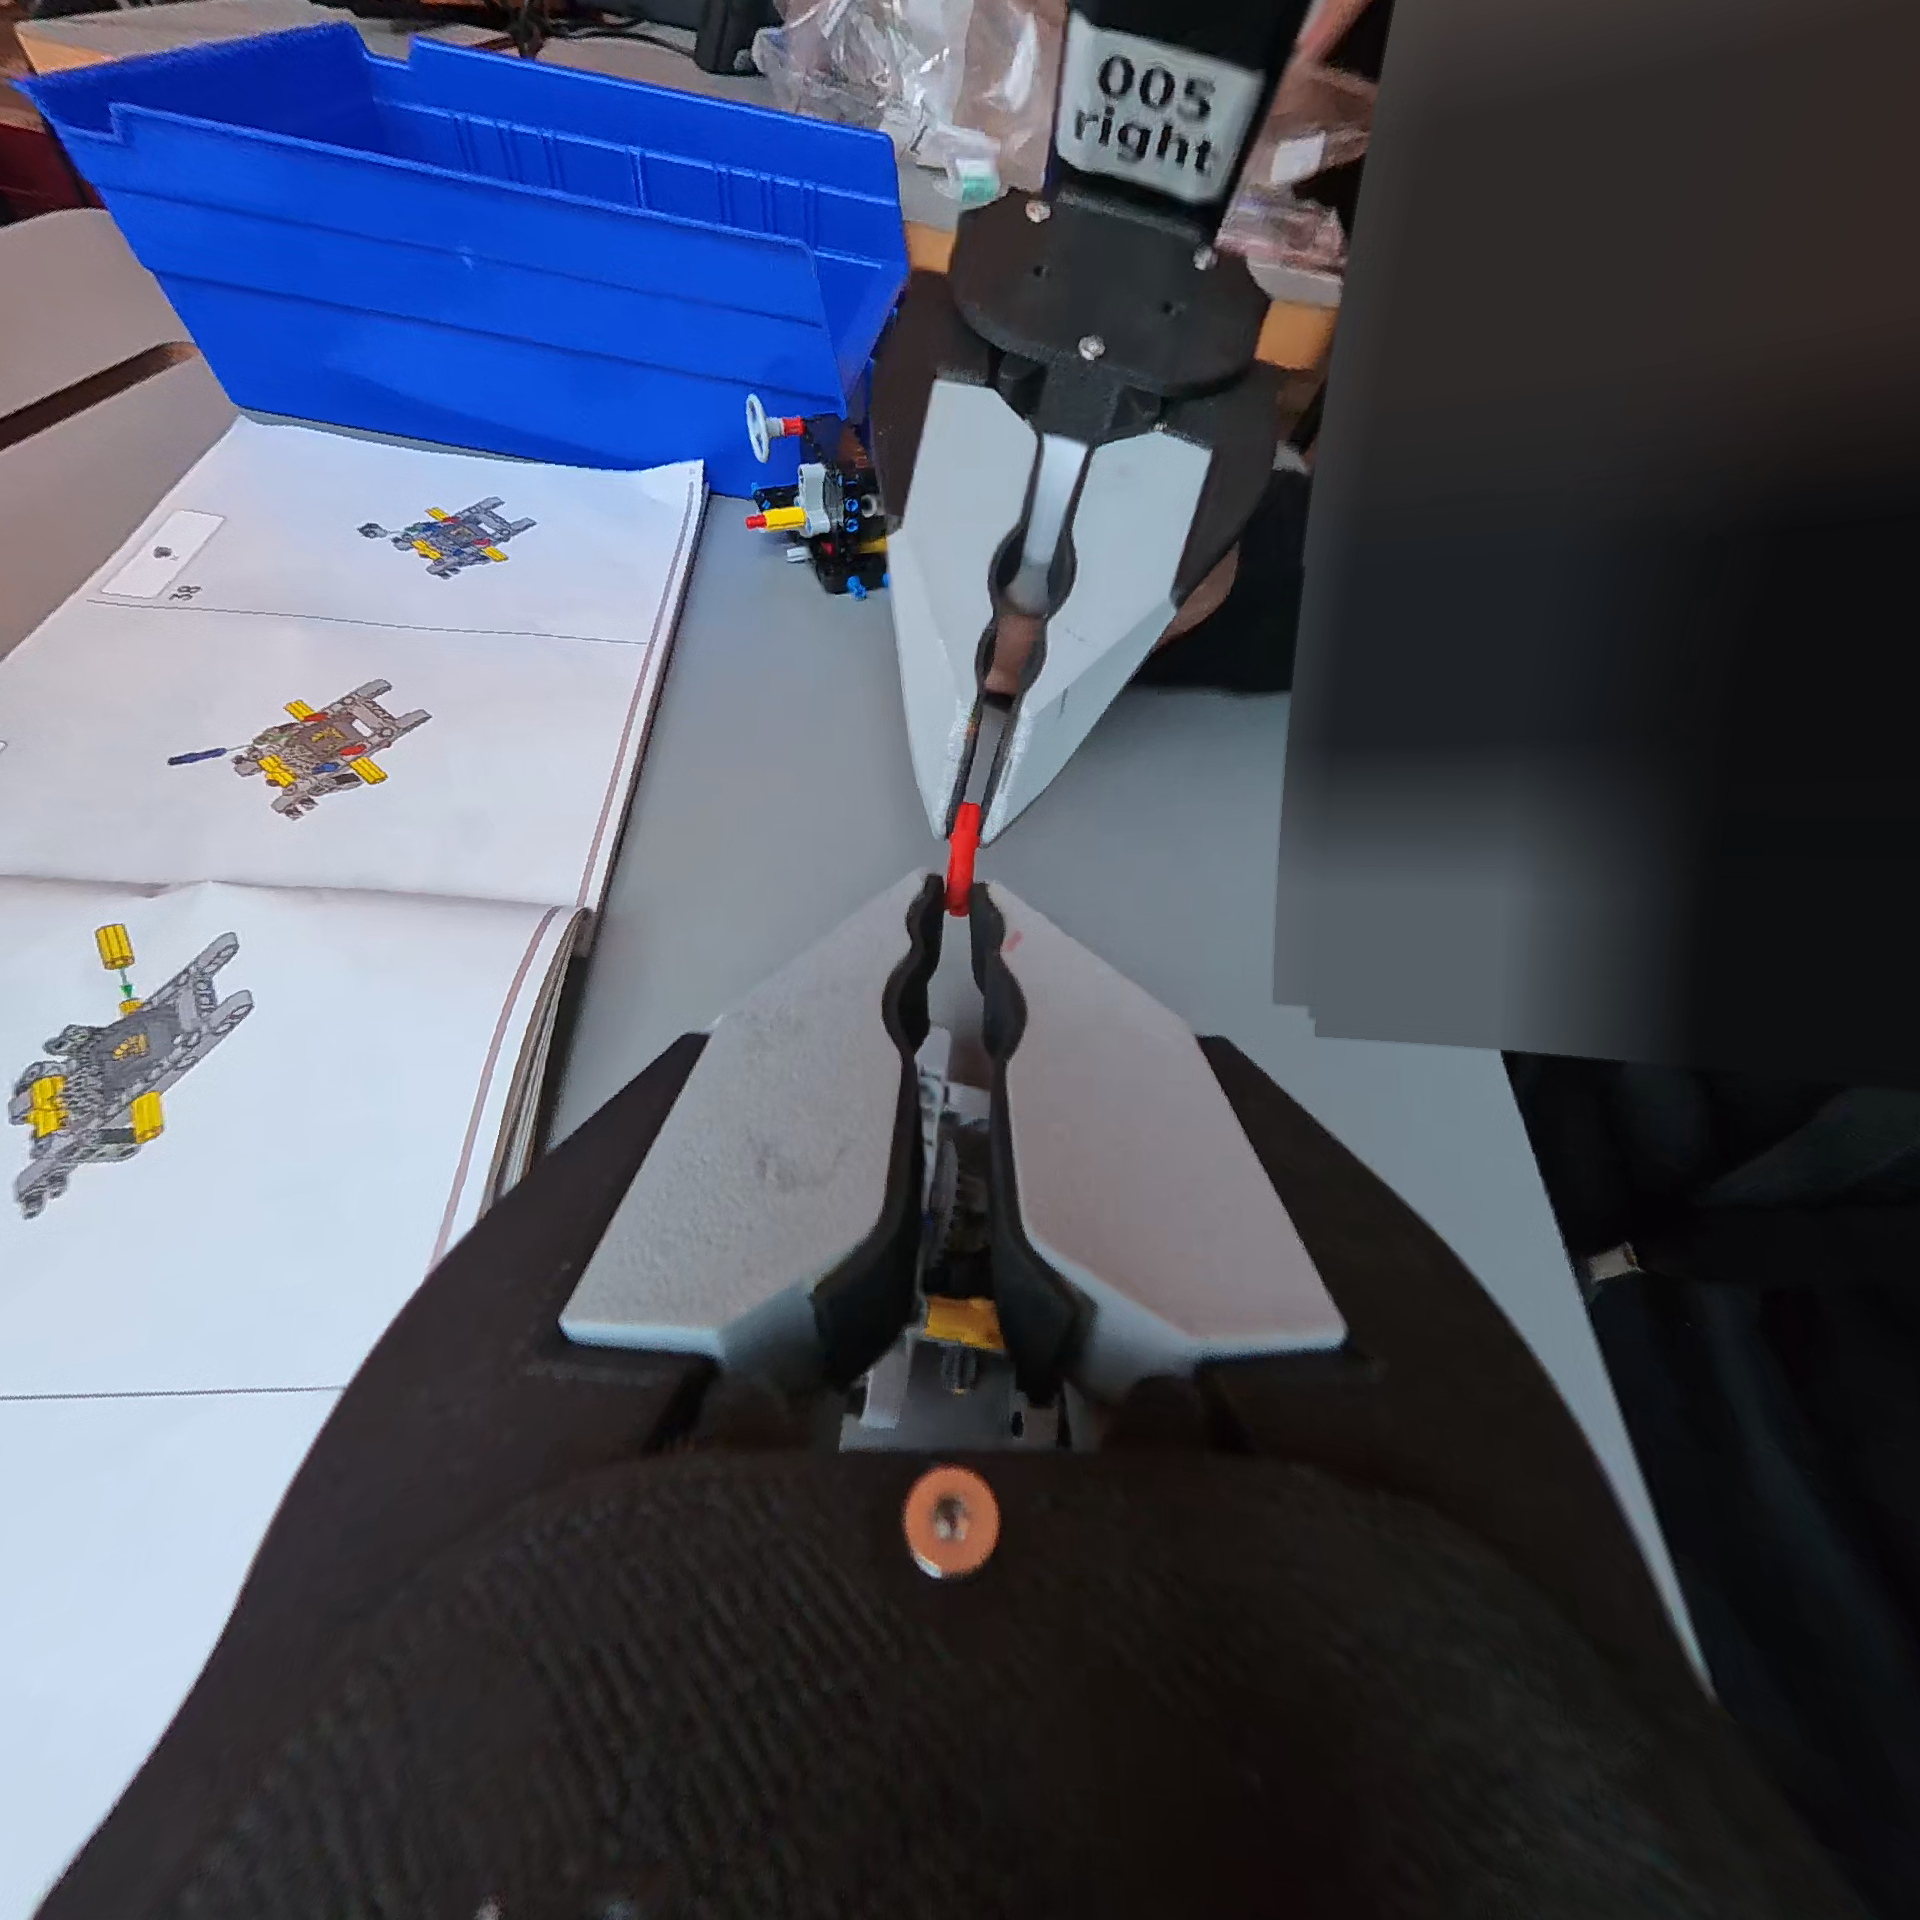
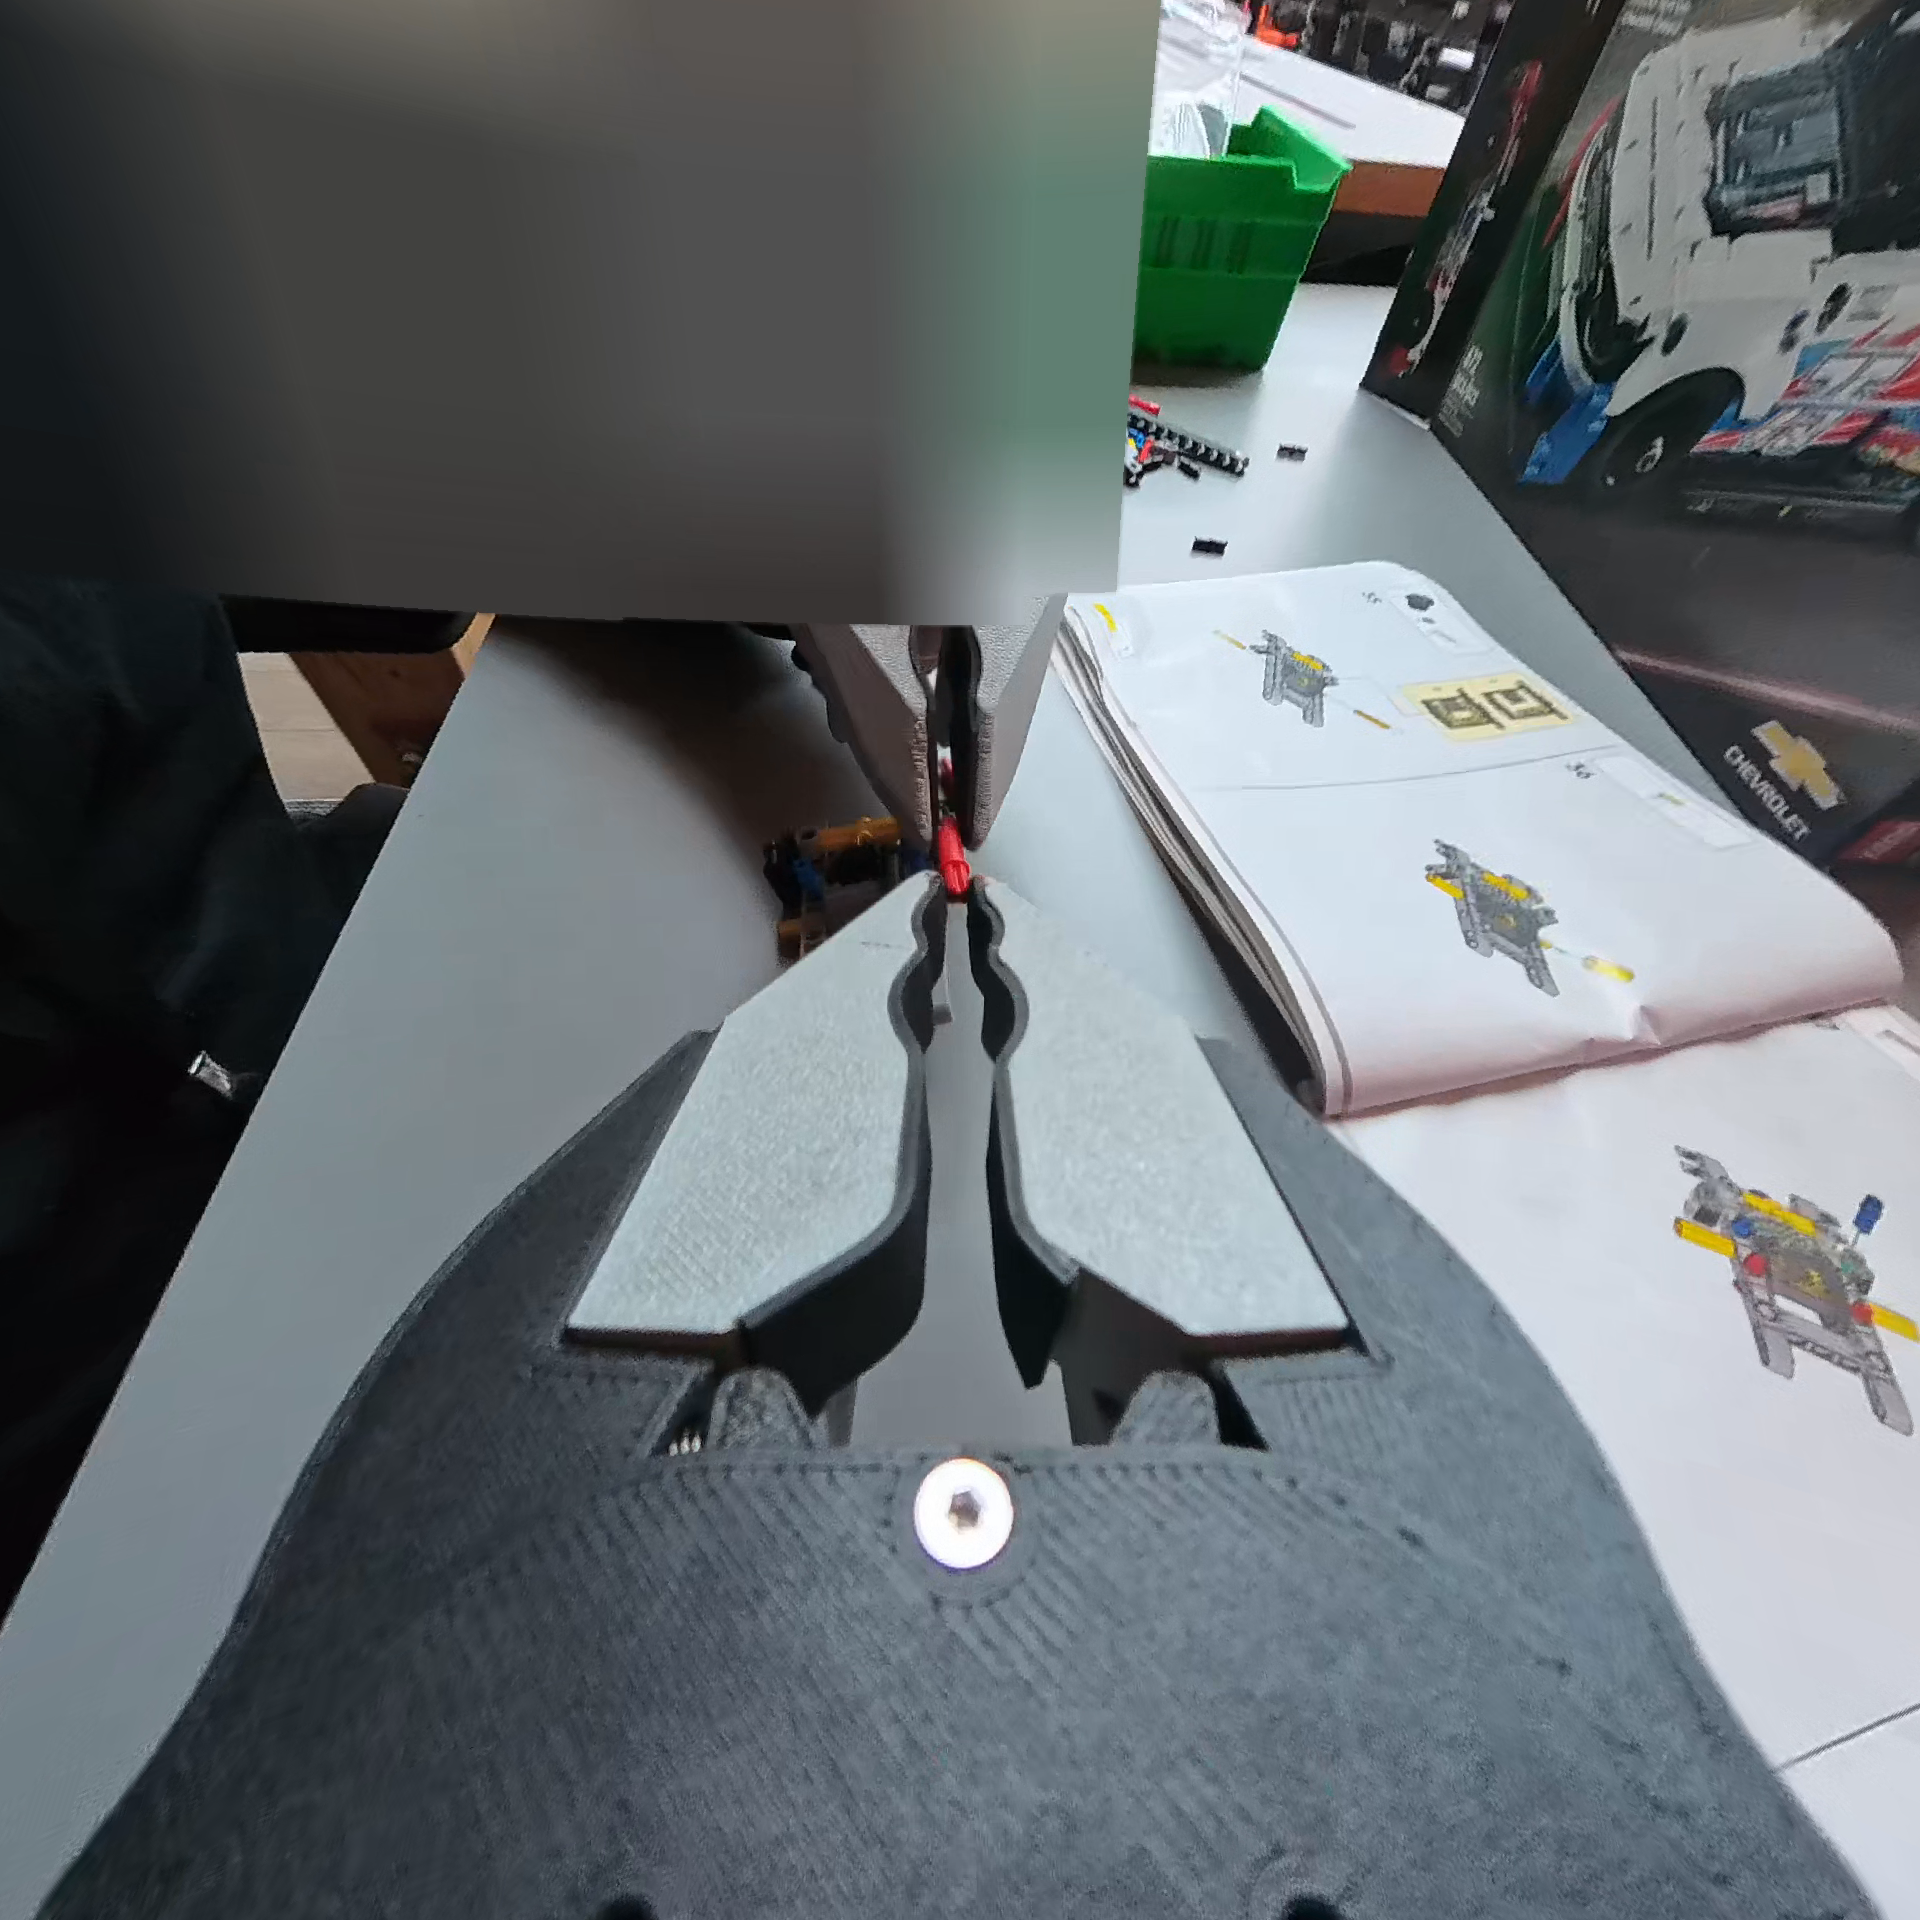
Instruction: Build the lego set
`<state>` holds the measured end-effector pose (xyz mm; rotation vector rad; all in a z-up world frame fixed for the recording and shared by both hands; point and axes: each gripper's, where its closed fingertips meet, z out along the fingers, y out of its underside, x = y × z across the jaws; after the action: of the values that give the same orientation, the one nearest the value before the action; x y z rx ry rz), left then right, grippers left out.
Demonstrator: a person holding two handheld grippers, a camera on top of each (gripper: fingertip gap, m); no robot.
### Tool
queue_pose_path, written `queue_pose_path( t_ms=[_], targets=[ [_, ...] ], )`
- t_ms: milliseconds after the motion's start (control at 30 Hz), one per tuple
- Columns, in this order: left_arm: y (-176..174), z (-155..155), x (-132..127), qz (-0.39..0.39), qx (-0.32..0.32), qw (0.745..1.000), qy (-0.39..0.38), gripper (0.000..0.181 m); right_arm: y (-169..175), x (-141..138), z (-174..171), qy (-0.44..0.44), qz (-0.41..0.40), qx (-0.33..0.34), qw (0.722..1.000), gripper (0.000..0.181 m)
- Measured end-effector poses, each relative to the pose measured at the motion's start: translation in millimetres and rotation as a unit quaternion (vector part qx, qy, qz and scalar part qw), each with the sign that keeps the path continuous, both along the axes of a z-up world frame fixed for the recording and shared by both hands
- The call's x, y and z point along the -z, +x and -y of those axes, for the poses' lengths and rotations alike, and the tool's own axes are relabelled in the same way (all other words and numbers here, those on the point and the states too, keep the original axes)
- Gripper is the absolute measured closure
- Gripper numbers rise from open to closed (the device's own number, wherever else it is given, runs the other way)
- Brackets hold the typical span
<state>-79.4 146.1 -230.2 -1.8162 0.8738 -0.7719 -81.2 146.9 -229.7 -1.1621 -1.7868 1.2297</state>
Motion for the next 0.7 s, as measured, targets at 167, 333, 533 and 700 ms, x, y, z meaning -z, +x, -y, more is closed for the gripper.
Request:
queue_pose_path(
  t_ms=[167,333,533,700],
  targets=[
    [0.1,-1.9,8.0,-0.050,-0.008,0.998,0.029,0.179,-0.2,3.5,-0.8,-0.015,0.012,0.001,1.000,0.180],
    [0.2,0.0,8.0,-0.053,-0.002,0.998,0.029,0.179,-0.7,2.0,1.5,-0.036,0.007,-0.006,0.999,0.181],
    [0.3,1.3,0.9,-0.029,0.001,0.999,0.026,0.179,-3.1,1.3,2.0,-0.052,0.006,-0.007,0.999,0.173],
    [0.2,1.8,1.3,-0.033,0.002,0.999,0.027,0.179,-4.5,0.6,3.8,-0.029,-0.002,-0.003,1.000,0.181]
  ],
)
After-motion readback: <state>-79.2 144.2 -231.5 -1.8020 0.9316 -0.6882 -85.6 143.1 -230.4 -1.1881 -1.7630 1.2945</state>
